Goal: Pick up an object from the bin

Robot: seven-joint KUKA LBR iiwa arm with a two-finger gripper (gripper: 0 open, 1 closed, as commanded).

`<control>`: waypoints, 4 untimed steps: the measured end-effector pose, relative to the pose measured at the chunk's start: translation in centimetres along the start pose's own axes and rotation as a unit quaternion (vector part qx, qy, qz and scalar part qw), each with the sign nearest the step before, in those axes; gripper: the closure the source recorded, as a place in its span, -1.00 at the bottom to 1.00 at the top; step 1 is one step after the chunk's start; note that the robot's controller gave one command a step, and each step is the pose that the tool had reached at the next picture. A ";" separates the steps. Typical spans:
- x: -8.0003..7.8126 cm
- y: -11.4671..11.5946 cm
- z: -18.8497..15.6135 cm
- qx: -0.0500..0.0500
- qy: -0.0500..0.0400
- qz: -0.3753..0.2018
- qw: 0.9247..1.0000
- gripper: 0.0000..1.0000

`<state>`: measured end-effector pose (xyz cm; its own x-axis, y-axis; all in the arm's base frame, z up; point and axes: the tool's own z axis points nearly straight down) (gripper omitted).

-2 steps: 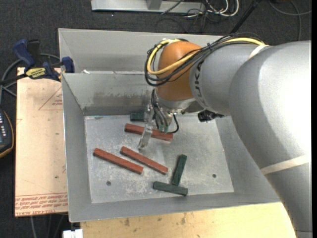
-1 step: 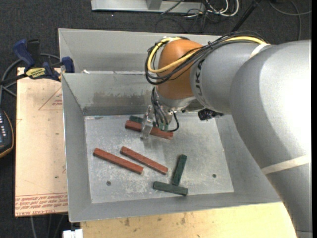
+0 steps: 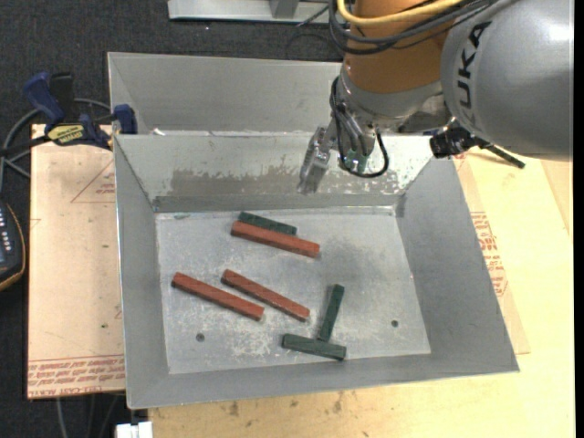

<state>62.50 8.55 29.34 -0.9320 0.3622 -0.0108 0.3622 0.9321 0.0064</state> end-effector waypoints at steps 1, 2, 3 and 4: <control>0.1 0.0 0.6 0.003 0.004 0.000 1.000 -1.00; 1.2 3.6 12.1 0.005 0.008 0.079 0.997 -1.00; 0.0 -1.2 22.3 0.005 0.007 0.138 0.990 -1.00; -0.2 -0.9 21.6 0.002 0.004 0.137 0.991 1.00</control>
Offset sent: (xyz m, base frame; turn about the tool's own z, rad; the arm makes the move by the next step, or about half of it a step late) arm 0.0000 0.0000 0.0000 0.0000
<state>62.59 7.73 7.70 -0.7992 0.6010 -0.0017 0.6010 0.7992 0.0039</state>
